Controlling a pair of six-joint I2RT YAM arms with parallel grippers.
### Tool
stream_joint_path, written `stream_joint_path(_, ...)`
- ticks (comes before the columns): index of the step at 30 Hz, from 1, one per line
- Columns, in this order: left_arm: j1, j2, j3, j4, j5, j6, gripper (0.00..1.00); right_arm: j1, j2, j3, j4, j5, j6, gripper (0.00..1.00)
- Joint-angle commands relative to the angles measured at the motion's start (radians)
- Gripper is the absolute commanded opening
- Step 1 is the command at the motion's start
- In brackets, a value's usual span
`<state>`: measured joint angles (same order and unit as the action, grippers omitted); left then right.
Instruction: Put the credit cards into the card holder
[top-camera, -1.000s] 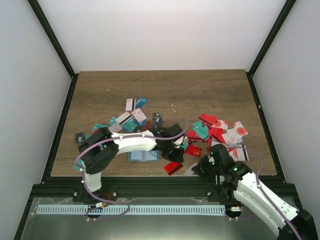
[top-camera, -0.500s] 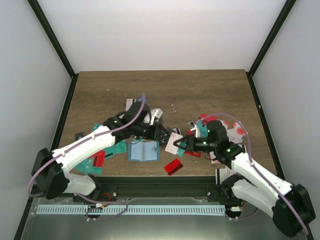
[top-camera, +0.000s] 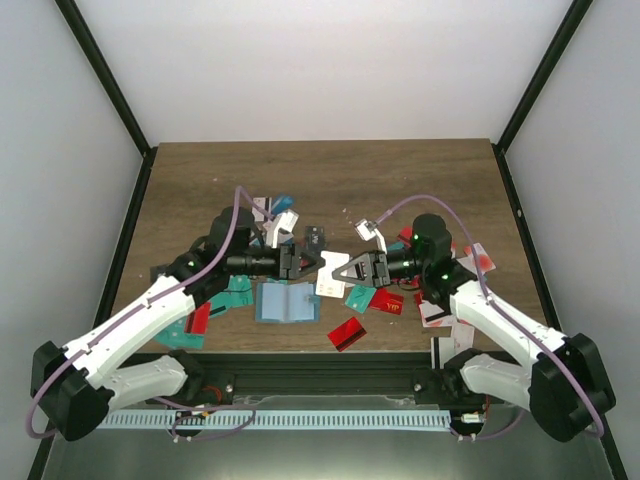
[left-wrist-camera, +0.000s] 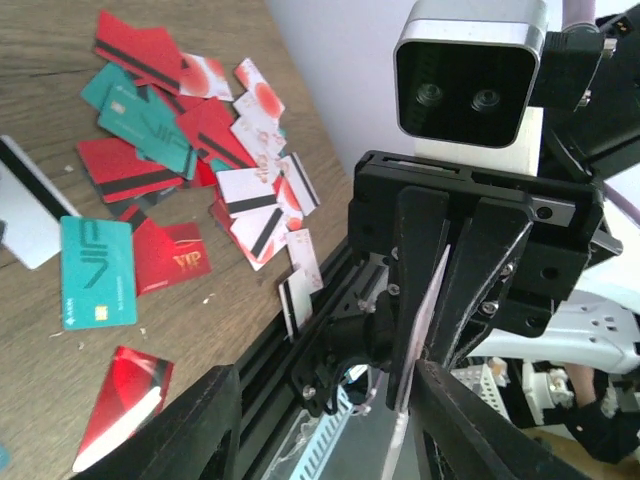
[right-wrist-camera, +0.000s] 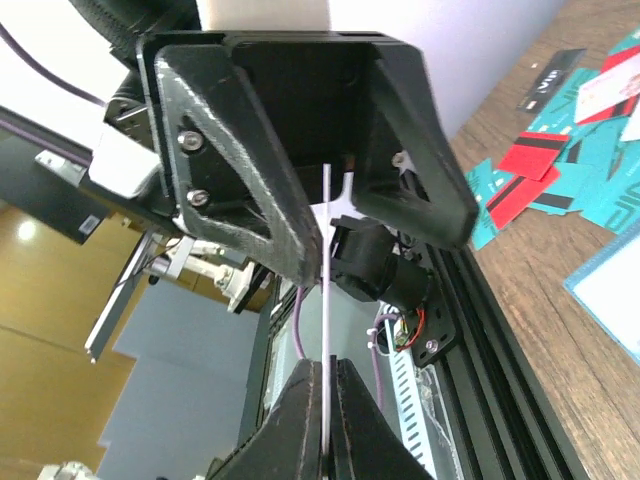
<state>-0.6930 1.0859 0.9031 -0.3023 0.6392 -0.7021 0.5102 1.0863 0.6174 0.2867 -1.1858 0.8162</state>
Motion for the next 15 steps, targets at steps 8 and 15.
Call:
stream_joint_path(8, 0.009, 0.055, -0.029, 0.26, 0.183, -0.088, 0.05, -0.008, 0.076, 0.085, 0.131, -0.143, 0.021, 0.01)
stream_joint_path(15, 0.06, 0.026, -0.02, 0.237, 0.099, -0.112, 0.04, -0.008, 0.092, 0.054, 0.099, -0.056, 0.022, 0.46)
